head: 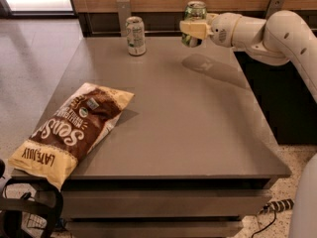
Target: Move green can near 7up can
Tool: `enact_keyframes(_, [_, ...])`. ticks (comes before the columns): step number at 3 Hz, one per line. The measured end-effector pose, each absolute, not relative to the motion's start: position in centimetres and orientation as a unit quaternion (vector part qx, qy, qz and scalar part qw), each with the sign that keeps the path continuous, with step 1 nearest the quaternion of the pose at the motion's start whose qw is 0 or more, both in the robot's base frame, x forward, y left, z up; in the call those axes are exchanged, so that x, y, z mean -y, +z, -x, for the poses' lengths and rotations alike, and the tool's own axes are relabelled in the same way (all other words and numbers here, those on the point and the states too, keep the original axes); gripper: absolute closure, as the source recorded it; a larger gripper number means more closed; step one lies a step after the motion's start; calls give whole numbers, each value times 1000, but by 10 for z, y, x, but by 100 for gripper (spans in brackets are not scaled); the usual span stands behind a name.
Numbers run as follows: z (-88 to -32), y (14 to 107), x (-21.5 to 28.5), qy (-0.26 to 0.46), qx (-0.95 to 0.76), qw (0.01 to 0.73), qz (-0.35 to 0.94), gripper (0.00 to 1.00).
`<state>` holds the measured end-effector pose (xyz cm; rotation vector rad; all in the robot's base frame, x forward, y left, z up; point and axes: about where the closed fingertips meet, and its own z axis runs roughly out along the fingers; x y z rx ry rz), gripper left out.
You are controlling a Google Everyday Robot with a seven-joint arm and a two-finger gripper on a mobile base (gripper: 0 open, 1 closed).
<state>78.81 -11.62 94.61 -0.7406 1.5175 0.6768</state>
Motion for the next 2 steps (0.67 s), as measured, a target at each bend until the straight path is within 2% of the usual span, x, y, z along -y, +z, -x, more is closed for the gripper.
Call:
enact_keyframes(1, [-791,946,107,295,-658,610,329,100])
enact_keyframes(2, [-803,939,78,307,-651,600,349,100])
